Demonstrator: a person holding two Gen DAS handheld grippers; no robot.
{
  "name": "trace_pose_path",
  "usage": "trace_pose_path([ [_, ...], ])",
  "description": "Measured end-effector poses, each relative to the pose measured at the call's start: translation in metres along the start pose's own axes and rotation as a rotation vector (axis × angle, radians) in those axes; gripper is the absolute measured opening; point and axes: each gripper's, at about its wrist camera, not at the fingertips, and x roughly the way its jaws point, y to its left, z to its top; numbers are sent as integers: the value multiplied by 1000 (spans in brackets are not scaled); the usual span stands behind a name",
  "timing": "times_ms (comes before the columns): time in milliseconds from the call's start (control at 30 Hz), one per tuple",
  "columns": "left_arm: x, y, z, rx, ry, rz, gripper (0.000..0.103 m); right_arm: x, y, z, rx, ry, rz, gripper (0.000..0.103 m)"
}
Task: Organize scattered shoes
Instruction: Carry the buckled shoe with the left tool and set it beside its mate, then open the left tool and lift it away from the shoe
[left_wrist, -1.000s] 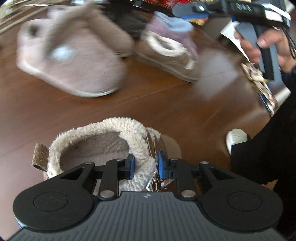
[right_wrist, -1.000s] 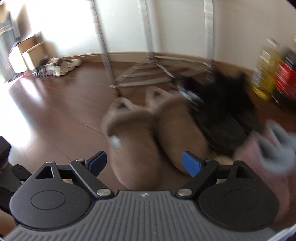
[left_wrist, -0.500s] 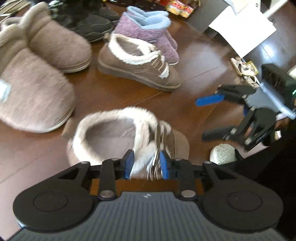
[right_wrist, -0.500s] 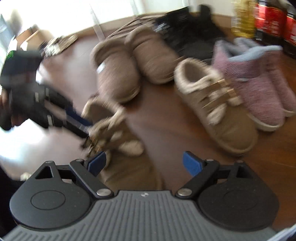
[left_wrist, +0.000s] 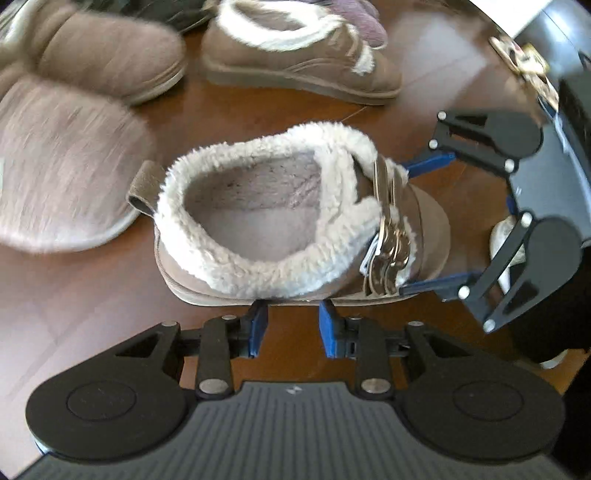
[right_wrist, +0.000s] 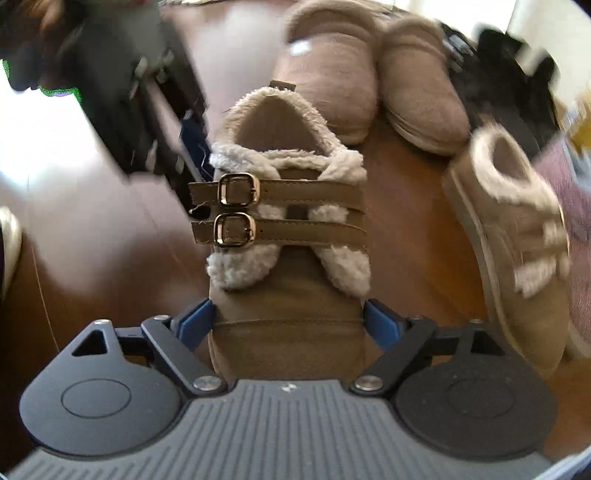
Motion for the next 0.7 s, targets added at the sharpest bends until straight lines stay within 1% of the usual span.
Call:
trace_pose_path([
  [67, 4, -2, 12, 13, -15, -4, 36, -2, -11, -3, 35, 4, -40, 84],
  [167, 6, 2, 31, 32, -42, 20, 36, -1, -28, -4, 70, -4, -73, 84],
  [267, 2, 11, 44, 9, -68, 21, 36, 1, -47, -1, 95, -13, -104, 84],
  [333, -1, 17, 48, 4, -75, 24, 36, 4, -53, 0, 106, -18, -124, 84],
  [467, 0, 23, 52, 15, -72, 42, 36, 9, -62, -2, 139, -16, -139, 84],
  [600, 2, 27, 53, 7, -89, 35, 36, 11, -68, -6, 146, -42, -157, 84],
  [700, 4, 29, 54, -11, -100, 16, 36, 15, -72, -5, 136, -69, -163, 83],
])
